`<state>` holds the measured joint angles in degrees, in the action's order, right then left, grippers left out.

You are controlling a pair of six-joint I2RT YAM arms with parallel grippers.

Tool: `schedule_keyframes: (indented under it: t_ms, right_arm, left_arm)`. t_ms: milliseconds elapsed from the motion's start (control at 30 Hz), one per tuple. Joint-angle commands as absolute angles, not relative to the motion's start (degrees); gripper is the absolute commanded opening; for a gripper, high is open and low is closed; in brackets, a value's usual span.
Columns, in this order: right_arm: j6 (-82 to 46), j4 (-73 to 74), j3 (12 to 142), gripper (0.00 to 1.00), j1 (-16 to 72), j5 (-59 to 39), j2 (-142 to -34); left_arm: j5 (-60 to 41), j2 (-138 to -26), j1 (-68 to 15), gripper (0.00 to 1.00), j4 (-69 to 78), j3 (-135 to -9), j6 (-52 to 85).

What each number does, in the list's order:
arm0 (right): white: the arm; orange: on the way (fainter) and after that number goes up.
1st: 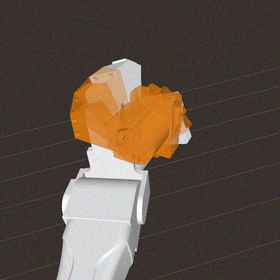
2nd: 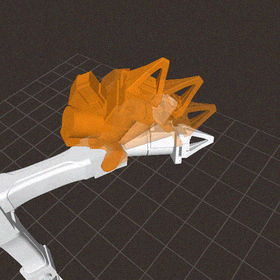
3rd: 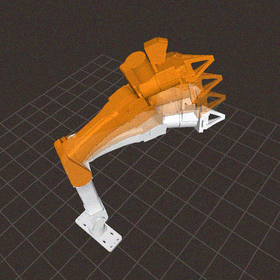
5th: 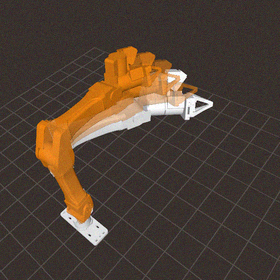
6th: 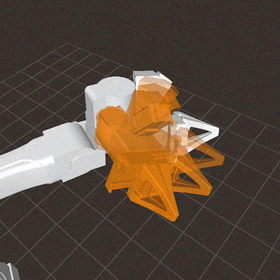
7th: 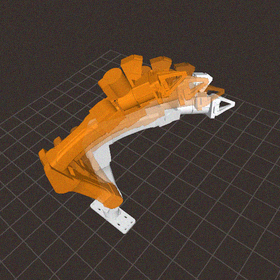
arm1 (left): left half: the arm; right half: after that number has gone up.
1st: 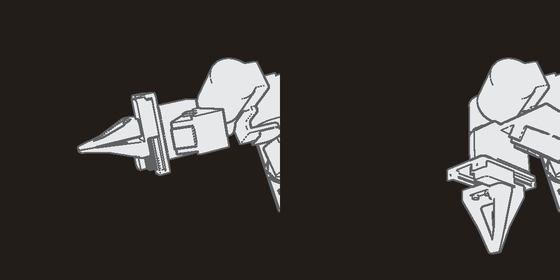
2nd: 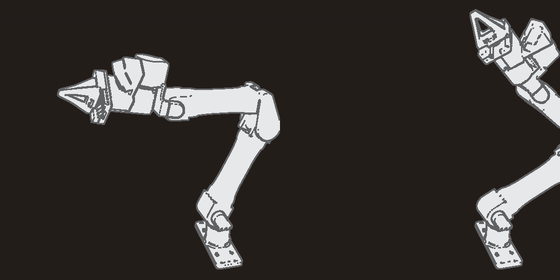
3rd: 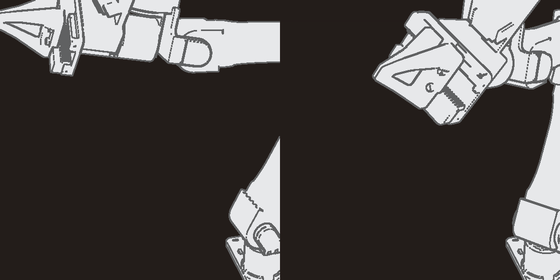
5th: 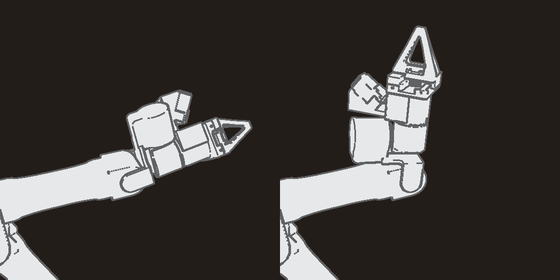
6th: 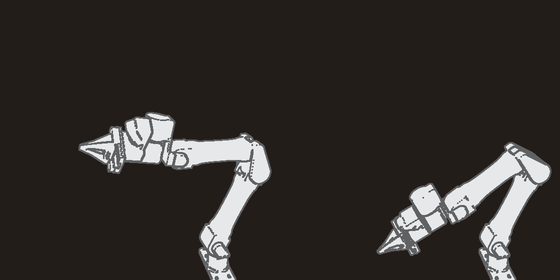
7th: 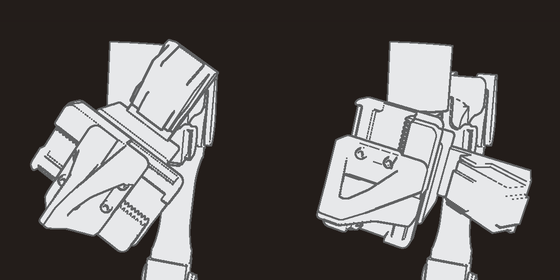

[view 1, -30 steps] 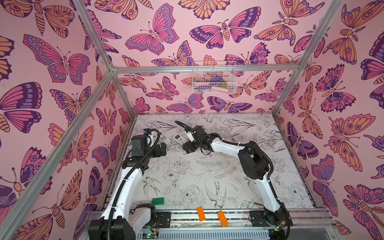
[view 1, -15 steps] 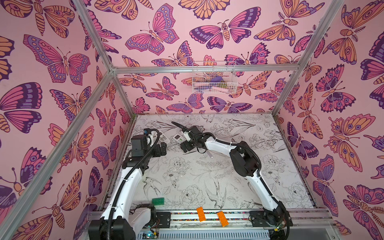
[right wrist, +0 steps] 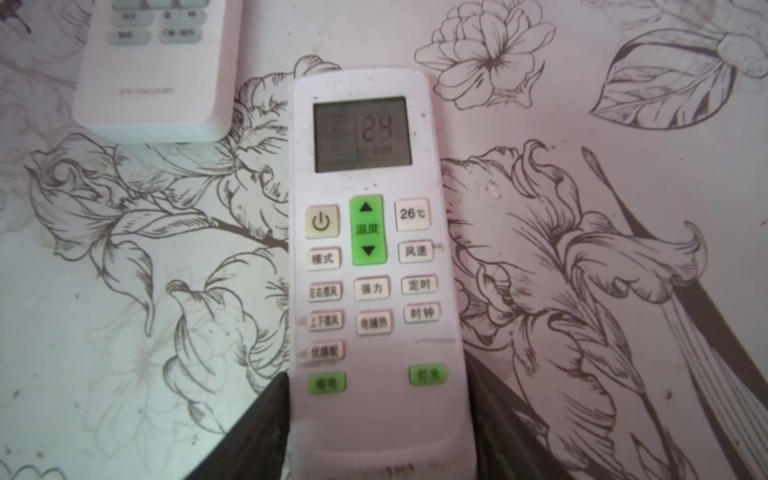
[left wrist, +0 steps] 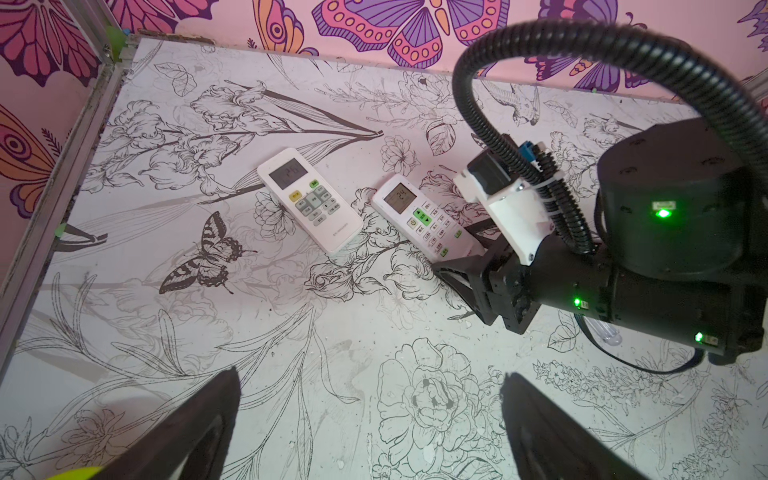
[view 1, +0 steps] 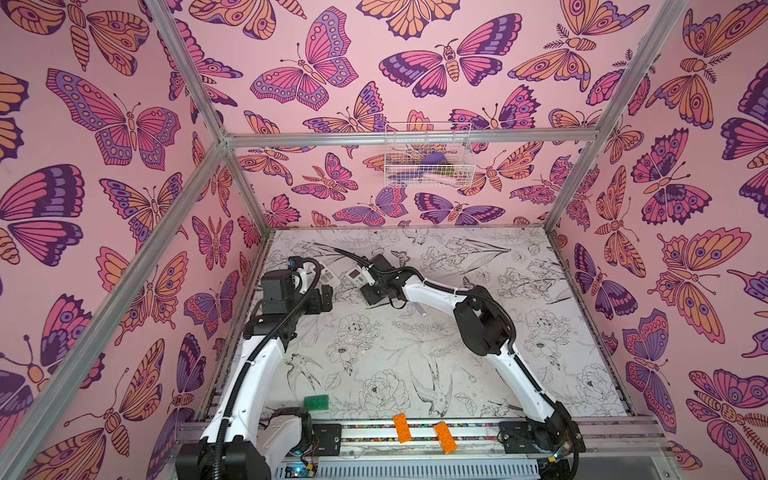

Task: Unload the batteries from the remote control
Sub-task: 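Lift the remote with the right gripper while the left gripper grasps its far end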

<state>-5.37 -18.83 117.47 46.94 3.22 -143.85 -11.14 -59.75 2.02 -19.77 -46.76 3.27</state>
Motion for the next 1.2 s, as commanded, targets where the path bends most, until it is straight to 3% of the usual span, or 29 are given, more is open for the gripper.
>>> schedule_keyframes:
  t_ms: [0,100,233,567,733,933,1067,1167]
  right_arm:
    - [-4.15,-19.93,113.83,0.56,47.36,2.8,-142.35]
    - [-2.53,-18.66,111.56,0.43,47.37,0.76,-139.66]
    - [-2.99,-14.05,105.08,0.39,47.16,1.64,-132.69]
    - [-7.19,-4.09,81.74,0.38,44.44,-8.93,-108.92]
    - [-9.42,-1.93,71.34,0.38,40.68,-16.25,-97.6]
    - [-8.76,-5.63,66.08,0.37,34.87,-27.36,-87.72]
    - [-7.73,-8.32,64.82,0.35,31.2,-35.44,-82.88]
    - [-5.69,-10.07,64.44,0.35,30.42,-40.75,-80.21]
  left_arm:
    - [-12.36,-57.96,2.29,0.99,-20.3,-46.76,0.27]
    - [-15.89,-57.39,2.35,0.99,-21.22,-47.25,-3.43]
    - [-18.35,-56.23,1.55,0.99,-24.61,-49.66,-7.43]
    - [-25.84,-59.48,-3.27,0.99,-37.43,-64.53,-19.93]
    - [-37.15,-62.05,-3.58,0.99,-42.68,-72.16,-29.81]
    - [-53.01,-61.83,-3.81,0.99,-45.35,-74.86,-54.35]
    - [-54.29,-60.21,-5.94,0.99,-45.22,-72.95,-75.92]
    - [-54.8,-61.33,-7.1,0.99,-44.26,-73.08,-83.24]
